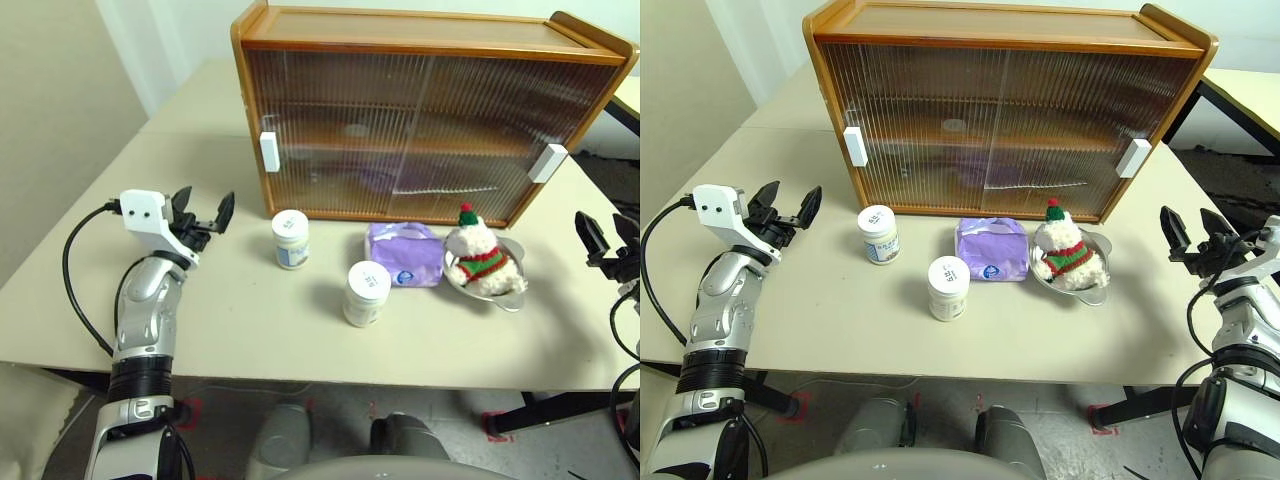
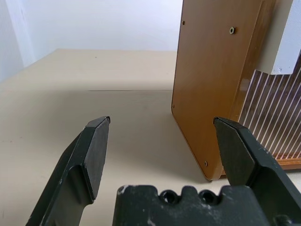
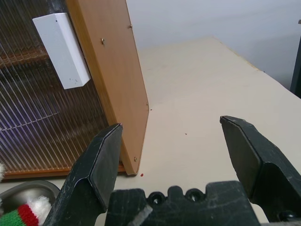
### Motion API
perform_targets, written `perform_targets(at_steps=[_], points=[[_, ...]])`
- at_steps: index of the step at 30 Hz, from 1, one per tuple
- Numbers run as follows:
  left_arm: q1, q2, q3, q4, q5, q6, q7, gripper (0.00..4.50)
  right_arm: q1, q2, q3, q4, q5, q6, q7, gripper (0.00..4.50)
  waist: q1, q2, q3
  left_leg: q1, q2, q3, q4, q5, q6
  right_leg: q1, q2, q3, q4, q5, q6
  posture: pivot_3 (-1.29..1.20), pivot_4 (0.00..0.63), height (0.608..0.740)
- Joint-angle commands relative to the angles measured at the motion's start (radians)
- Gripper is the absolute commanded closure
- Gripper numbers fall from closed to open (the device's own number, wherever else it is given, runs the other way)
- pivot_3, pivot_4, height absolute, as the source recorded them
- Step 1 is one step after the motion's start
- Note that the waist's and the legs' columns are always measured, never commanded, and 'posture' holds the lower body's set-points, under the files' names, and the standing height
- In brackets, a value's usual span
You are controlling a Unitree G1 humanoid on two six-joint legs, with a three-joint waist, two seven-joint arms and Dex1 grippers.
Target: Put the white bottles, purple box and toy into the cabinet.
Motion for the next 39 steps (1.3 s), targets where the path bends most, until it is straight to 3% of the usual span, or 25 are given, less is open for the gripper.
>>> perform_targets(at_steps=[1, 4, 17, 21, 30, 39], points=[[-0.006, 0.001, 0.007, 0.005, 0.001, -0.019, -0.008, 0.03, 0.022, -0.001, 0.002, -0.083, 0.048, 0.075, 0.118, 0.0, 0.0, 0.0, 0.0, 0.0, 0.0, 0.0, 0.0, 0.0, 0.0, 0.0, 0.0, 0.0, 0.0, 0.0, 0.0, 0.24, 0.033, 0.74], [0.011, 0.027, 0.034, -0.01, -0.021, -0.025, -0.026, 0.03, 0.076, 0.028, 0.044, -0.227, 0.098, 0.191, 0.291, 0.0, -0.009, 0.0, 0.004, 0.0, 0.0, -0.002, 0.0, 0.0, 0.0, 0.001, 0.0, -0.001, 0.0, 0.0, 0.0, 0.25, 0.026, 0.74], [-0.014, 0.043, 0.03, -0.037, -0.035, -0.05, -0.097, 0.03, 0.172, 0.117, 0.091, -0.493, 0.142, 0.335, 0.349, 0.0, -0.02, 0.003, 0.005, 0.007, 0.001, -0.004, 0.0, -0.002, -0.004, 0.008, 0.0, -0.004, 0.0, -0.002, 0.0, 0.23, 0.028, 0.74], [-0.042, 0.084, 0.016, -0.07, -0.052, 0.001, -0.154, 1.02, 0.261, 0.114, 0.131, -0.712, 0.188, 0.446, 0.4, 0.0, -0.021, 0.003, 0.005, 0.007, 0.001, -0.005, 0.0, -0.002, -0.004, 0.008, 0.0, -0.006, 0.001, -0.004, -0.001, 0.22, 0.023, 0.74], [-0.101, 0.102, -0.056, -0.063, -0.004, 0.016, -0.19, 4.47, 0.257, 0.155, 0.189, -0.856, 0.194, 0.491, 0.365, 0.0, -0.024, 0.005, 0.005, 0.008, 0.0, -0.005, 0.0, -0.002, -0.004, 0.01, 0.0, -0.007, 0.001, -0.005, 0.001, 0.21, 0.014, 0.74], [-0.163, 0.101, -0.087, -0.014, 0.041, 0.006, -0.173, 4.47, 0.246, 0.182, 0.212, -0.854, 0.175, 0.438, 0.345, 0.0, -0.024, 0.005, 0.005, 0.008, -0.001, -0.003, 0.0, -0.001, -0.002, 0.01, 0.0, -0.007, 0.001, -0.005, -0.001, 0.19, 0.0, 0.74]])
